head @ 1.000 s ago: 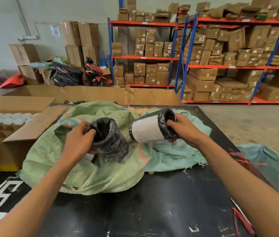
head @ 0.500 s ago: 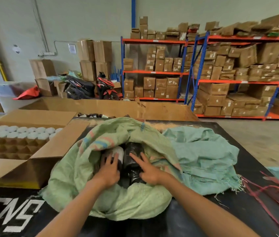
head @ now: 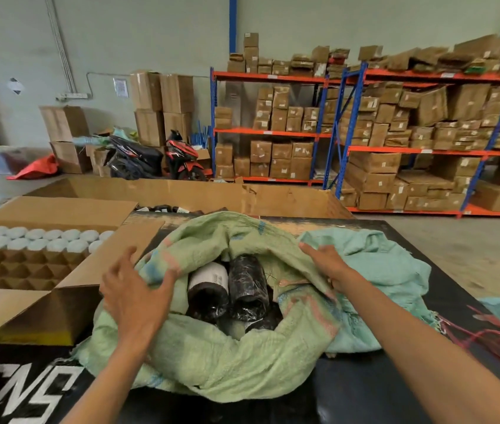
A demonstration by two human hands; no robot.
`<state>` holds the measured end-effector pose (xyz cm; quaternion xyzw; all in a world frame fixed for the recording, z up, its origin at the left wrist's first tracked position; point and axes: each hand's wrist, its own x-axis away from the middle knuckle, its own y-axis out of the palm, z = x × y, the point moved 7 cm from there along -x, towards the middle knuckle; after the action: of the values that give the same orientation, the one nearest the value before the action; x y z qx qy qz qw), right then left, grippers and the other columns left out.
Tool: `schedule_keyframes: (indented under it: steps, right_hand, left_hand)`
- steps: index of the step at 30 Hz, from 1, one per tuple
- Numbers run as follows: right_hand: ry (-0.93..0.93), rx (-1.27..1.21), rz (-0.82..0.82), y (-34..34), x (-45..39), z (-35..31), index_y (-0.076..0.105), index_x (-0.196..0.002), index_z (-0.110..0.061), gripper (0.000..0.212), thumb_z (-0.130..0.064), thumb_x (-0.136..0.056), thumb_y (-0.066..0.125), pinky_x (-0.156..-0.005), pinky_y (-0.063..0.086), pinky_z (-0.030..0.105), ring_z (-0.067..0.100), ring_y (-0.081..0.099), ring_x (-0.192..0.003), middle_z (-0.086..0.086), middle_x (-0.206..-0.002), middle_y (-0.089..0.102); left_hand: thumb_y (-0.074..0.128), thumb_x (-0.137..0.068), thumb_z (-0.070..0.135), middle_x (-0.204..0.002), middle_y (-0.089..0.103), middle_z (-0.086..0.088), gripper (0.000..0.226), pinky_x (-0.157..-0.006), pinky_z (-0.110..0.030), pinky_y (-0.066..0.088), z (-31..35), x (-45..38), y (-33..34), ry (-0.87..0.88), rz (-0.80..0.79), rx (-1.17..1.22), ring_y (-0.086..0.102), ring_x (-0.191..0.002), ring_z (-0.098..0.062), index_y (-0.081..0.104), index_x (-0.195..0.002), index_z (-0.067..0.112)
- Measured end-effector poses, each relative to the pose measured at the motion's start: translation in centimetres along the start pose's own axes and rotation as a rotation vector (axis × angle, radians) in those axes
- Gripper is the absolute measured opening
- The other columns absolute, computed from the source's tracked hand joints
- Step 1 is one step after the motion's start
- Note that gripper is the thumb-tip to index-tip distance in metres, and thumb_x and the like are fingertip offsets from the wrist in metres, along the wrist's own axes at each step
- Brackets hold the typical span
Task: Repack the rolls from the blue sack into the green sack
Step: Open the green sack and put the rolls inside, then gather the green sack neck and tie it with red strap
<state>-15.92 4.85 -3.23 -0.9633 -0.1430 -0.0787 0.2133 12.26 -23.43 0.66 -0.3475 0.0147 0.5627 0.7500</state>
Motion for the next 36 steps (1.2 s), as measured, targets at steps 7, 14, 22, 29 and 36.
schedule_keyframes:
  steps: [7, 14, 22, 29, 36]
  right_hand:
    - [0.159, 0.038, -0.364, 4.3, 2.1, 0.7, 0.055, -0.084, -0.014, 0.01, -0.016, -0.091, 0.062, -0.047, 0.033, 0.023, 0.011, 0.039, -0.045, 0.001, -0.065, 0.049]
    - [0.008, -0.54, -0.249, 3.0, 3.6, -5.2, 0.065, -0.096, -0.004, 0.028, -0.015, -0.091, 0.039, -0.072, 0.055, 0.038, 0.03, 0.066, -0.079, 0.014, -0.079, 0.072]
    - [-0.189, -0.65, -0.209, -3.9, 4.0, -14.6, 0.067, -0.112, -0.005, 0.031, -0.026, -0.089, 0.069, -0.078, 0.057, 0.041, 0.028, 0.069, -0.087, 0.014, -0.092, 0.073]
    - [-0.372, -0.315, 0.09, -7.8, 3.8, -17.3, 0.067, -0.091, -0.006, 0.013, 0.003, -0.083, 0.062, -0.063, 0.057, 0.033, 0.023, 0.066, -0.069, 0.017, -0.091, 0.067]
    - [-0.159, 0.438, -0.408, -4.4, 2.9, -13.6, 0.069, -0.113, -0.011, 0.053, -0.036, -0.071, 0.088, -0.09, 0.057, 0.047, 0.031, 0.072, -0.099, 0.012, -0.108, 0.074]
  left_hand:
    - [0.071, -0.054, 0.072, -0.114, 0.065, -0.016, 0.091, -0.095, -0.052, 0.046, -9.7, 0.7, 4.9, -0.398, -0.543, -0.131, 0.059, -0.104, -0.038, 0.05, -0.119, 0.012]
    - [0.065, -0.089, 0.027, -0.102, 0.072, -0.014, 0.029, -0.092, -0.048, 0.053, -2.5, -1.3, 1.2, -0.399, -0.618, 0.497, 0.067, -0.095, -0.032, 0.065, -0.111, 0.009]
    - [0.047, -0.096, 0.018, -0.1, 0.067, -0.003, 0.023, -0.083, -0.035, 0.057, 6.1, -8.3, -4.5, -0.29, -0.658, 1.312, 0.067, -0.089, -0.017, 0.064, -0.112, 0.017]
    - [0.056, -0.091, 0.0, -0.126, 0.06, -0.02, 0.047, -0.082, -0.034, 0.058, 6.7, -12.7, -5.7, -0.336, -0.487, 1.178, 0.072, -0.08, -0.02, 0.049, -0.137, 0.006]
    - [0.077, -0.075, 0.024, -0.114, 0.067, -0.011, 0.055, -0.074, -0.04, 0.052, 5.7, -7.7, -2.8, -0.34, -0.857, 0.612, 0.063, -0.098, -0.023, 0.058, -0.125, 0.012]
